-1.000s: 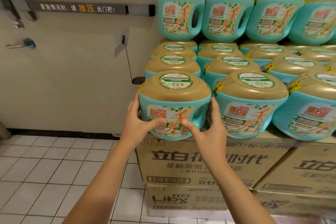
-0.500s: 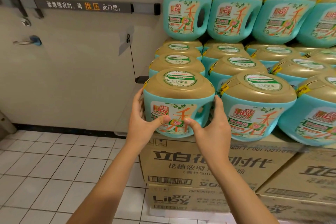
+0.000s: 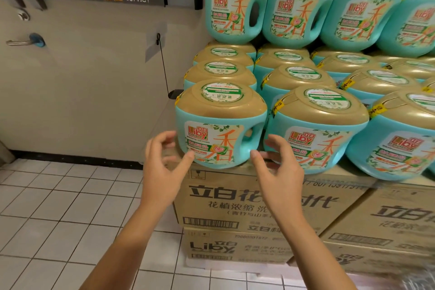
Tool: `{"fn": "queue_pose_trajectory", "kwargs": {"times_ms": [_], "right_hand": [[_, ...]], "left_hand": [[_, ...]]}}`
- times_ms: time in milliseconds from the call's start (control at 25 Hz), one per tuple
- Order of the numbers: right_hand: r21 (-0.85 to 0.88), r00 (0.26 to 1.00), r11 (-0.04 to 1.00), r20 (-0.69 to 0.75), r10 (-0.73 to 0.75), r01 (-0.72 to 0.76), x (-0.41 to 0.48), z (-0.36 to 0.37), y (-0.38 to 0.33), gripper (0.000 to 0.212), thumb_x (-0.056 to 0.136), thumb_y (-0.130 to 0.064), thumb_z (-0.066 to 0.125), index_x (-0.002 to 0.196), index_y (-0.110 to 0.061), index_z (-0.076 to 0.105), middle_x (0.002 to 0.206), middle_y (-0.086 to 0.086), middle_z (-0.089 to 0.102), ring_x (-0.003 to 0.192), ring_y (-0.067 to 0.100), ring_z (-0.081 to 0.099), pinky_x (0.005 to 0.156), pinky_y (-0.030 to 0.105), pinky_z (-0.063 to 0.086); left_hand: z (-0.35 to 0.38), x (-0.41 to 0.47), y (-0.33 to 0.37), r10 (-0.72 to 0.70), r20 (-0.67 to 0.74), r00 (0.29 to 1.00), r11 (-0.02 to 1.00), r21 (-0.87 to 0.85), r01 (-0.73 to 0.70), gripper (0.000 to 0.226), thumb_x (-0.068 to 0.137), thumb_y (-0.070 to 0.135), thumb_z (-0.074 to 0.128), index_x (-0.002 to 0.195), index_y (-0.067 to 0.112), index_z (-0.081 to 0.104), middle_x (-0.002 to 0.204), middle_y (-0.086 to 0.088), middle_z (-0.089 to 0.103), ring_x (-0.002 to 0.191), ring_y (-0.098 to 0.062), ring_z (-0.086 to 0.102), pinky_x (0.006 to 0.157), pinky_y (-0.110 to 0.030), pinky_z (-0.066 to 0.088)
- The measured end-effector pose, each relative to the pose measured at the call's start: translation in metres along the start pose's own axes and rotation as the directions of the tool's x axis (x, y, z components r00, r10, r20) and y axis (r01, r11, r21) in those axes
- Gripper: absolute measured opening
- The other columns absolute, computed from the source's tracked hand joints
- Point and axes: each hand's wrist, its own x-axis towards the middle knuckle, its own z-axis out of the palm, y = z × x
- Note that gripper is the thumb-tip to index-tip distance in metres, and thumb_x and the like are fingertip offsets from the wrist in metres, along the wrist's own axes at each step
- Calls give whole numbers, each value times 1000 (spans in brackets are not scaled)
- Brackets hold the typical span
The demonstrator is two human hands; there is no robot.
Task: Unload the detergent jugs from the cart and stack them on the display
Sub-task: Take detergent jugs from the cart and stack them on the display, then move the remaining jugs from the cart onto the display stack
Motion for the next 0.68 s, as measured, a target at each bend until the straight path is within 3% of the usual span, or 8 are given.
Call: {"fn": "queue_pose_trajectory", "kwargs": {"times_ms": [120,200,400,560,680], "right_hand": [[81,995,993,43,86,-90,-29,-16,31,14,90,-19,64,101,-28,62,75,-1,66,71,10,62,66,20,52],[97,976,972,58,208,-213,-58,-26,57,10,91,-17,62,91,-26,66,71,8,65,68,23,61,63,33,52],[49,876,874,6,483,-483,-154,-68,109,18,92,-9,60,79,-20,66,61,-2,65,55,5,58,53,16,47],[47,728,747,-189,659,-663,-252,-117,121,18,91,-7,61,79,-18,67,63,1,65,55,3,58,54,17,50],[104,553,635,-399,732,-765,-334,-150,114,17,90,-7,61,79,-18,69,67,4,67,59,10,60,59,23,53]], "left_hand": [[-8,-39,-15,-149,168,974,976,-134,173,21,91,13,61,102,31,64,90,12,66,85,-3,62,76,-15,52],[-11,-62,-28,-233,313,921,956,-101,276,18,95,14,53,101,25,67,82,7,67,75,-5,61,71,-16,51],[0,-117,-71,-451,471,758,873,54,485,20,98,10,51,95,18,69,73,3,65,63,-1,58,59,-14,47],[30,-168,-97,-509,728,459,830,274,486,23,100,8,46,93,16,67,71,4,64,66,-12,53,60,-22,40],[71,-200,-92,-471,839,272,853,353,386,23,99,10,48,93,17,69,72,5,66,65,-9,55,61,-23,40]]}}
